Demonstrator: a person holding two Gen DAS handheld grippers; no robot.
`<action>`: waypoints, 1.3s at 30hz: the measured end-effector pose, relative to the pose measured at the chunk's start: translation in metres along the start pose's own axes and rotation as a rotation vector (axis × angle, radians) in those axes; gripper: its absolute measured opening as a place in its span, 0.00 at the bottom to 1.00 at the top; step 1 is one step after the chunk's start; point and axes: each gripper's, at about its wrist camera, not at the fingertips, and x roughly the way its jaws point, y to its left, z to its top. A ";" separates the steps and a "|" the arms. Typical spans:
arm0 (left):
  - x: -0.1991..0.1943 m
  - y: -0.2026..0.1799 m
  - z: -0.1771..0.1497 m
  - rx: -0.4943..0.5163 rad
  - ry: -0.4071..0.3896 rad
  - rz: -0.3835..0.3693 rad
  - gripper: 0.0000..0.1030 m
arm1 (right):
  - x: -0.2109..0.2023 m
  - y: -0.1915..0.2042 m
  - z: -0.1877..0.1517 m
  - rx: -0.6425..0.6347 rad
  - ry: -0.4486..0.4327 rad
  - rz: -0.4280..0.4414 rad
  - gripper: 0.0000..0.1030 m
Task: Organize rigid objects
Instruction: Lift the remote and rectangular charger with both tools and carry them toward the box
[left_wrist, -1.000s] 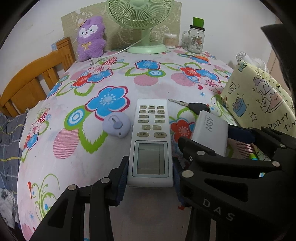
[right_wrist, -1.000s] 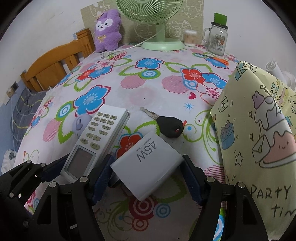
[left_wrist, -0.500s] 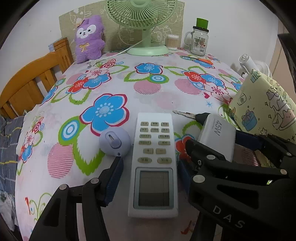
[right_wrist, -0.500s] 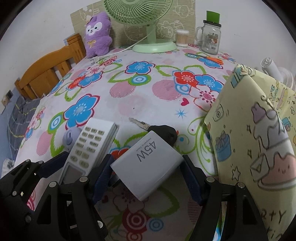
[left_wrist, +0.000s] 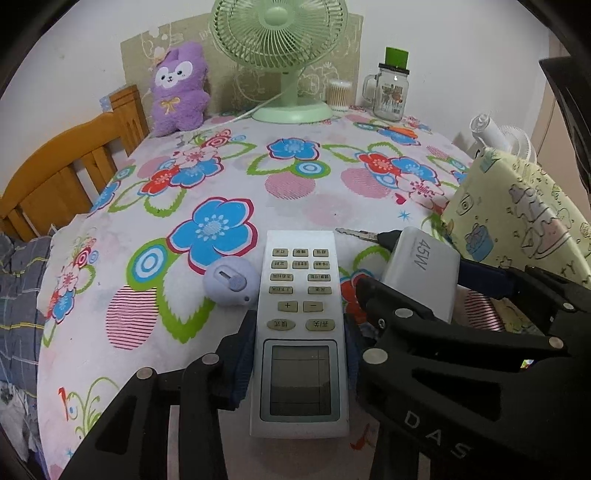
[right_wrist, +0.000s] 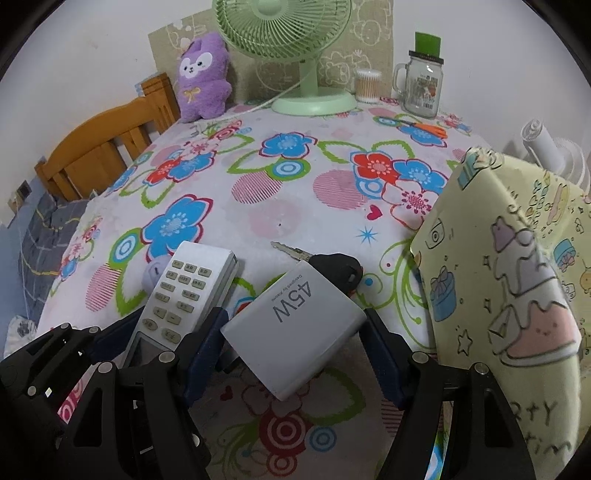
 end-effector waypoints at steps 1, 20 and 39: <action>-0.003 0.000 0.000 0.000 -0.005 0.001 0.43 | -0.003 0.001 0.000 -0.001 -0.006 0.000 0.73; -0.065 -0.019 -0.011 -0.008 -0.089 0.001 0.43 | -0.072 0.001 -0.014 -0.012 -0.090 -0.020 0.73; -0.104 -0.045 -0.010 -0.003 -0.118 0.035 0.43 | -0.123 -0.010 -0.020 -0.020 -0.145 -0.034 0.73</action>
